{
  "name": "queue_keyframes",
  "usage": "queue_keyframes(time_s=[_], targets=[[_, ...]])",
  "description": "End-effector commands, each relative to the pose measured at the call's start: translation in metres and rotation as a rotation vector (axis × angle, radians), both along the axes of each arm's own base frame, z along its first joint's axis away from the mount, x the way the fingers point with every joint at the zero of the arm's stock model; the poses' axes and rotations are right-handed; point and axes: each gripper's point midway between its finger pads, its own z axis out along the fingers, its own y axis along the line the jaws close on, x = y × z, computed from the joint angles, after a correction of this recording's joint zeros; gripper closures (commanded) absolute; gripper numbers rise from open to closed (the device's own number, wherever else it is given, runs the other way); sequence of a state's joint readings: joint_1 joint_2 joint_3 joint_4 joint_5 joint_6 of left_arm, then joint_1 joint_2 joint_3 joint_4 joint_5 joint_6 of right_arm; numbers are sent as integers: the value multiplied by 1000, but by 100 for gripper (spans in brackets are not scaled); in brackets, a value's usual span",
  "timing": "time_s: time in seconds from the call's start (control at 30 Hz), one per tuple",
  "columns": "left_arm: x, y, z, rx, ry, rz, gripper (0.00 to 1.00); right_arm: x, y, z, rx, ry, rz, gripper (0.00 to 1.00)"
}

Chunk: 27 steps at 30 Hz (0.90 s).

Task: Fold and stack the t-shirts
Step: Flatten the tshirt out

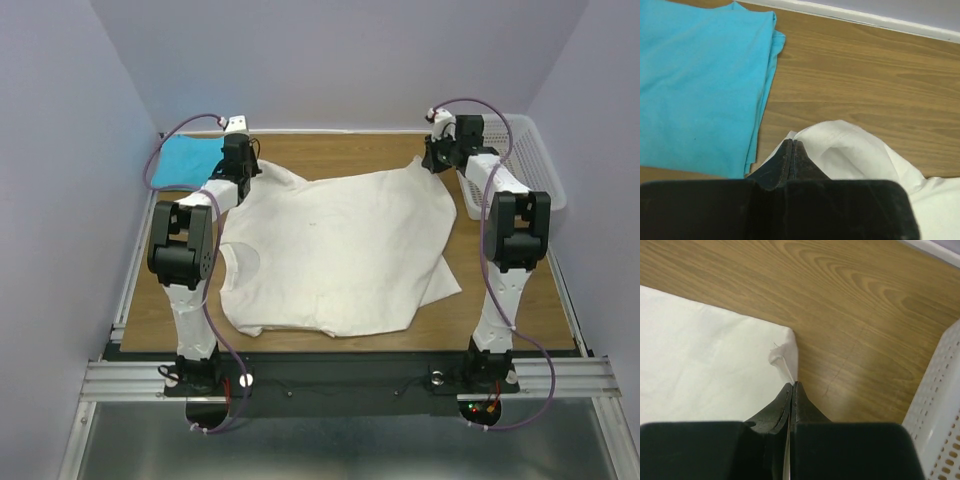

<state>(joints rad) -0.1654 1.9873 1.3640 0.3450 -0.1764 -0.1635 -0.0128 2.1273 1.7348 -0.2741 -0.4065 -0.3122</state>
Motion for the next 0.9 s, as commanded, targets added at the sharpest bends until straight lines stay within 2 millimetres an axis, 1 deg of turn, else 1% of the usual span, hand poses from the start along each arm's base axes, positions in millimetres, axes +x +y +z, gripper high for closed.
queue_keyframes(time_s=[0.0, 0.03, 0.07, 0.1, 0.17, 0.2, 0.23, 0.27, 0.33, 0.37, 0.4, 0.43, 0.53, 0.57, 0.6, 0.63, 0.67, 0.7, 0.73, 0.77, 0.8, 0.83, 0.87], targets=[[30, 6, 93, -13, -215, 39, 100, 41, 16, 52, -46, -204, 7, 99], [34, 11, 99, -3, -223, 64, 100, 45, 19, 40, -47, -189, 8, 99], [35, 13, 96, 7, -213, 77, 100, 47, 21, 39, -43, -189, 11, 99], [35, 16, 97, 18, -210, 92, 100, 53, 21, 43, -37, -201, 7, 99], [32, 28, 99, 43, -211, 141, 100, 58, 25, 41, -14, -195, -3, 100], [29, 32, 109, 45, -235, 157, 100, 60, 26, 42, -3, -199, -6, 99], [24, 38, 106, 65, -230, 181, 100, 63, 26, 48, 12, -216, -17, 99], [20, 43, 123, 64, -271, 200, 100, 65, 26, 53, 20, -228, -22, 99], [11, 52, 125, 80, -281, 230, 100, 66, 28, 62, 36, -253, -23, 99], [9, 53, 129, 77, -295, 223, 100, 65, 29, 65, 40, -262, -22, 99], [8, 57, 136, 74, -311, 219, 100, 63, 31, 68, 47, -271, -8, 99], [11, 53, 140, 71, -319, 190, 100, 61, 32, 74, 43, -286, 0, 99], [19, 49, 127, 85, -276, 142, 100, 59, 32, 78, 34, -297, 11, 99], [24, 42, 129, 75, -277, 105, 100, 58, 27, 74, 17, -292, -1, 99], [27, 38, 115, 73, -238, 79, 100, 58, 24, 76, 0, -298, -12, 99], [30, 28, 111, 60, -226, 24, 100, 56, 20, 79, -20, -306, -22, 99], [33, 24, 113, 54, -228, 1, 100, 55, 15, 81, -35, -310, -40, 99], [34, 20, 107, 47, -216, -18, 100, 53, 7, 76, -56, -300, -67, 100], [35, 18, 106, 41, -215, -25, 100, 51, 3, 79, -70, -307, -71, 99], [35, 17, 107, 37, -215, -27, 100, 49, -6, 88, -76, -320, -86, 100], [35, 18, 107, 36, -215, -24, 100, 46, -10, 90, -76, -321, -93, 99], [35, 19, 109, 37, -220, -18, 100, 43, -13, 88, -78, -314, -95, 99], [35, 21, 110, 37, -221, -7, 100, 39, -12, 90, -78, -315, -88, 99]])
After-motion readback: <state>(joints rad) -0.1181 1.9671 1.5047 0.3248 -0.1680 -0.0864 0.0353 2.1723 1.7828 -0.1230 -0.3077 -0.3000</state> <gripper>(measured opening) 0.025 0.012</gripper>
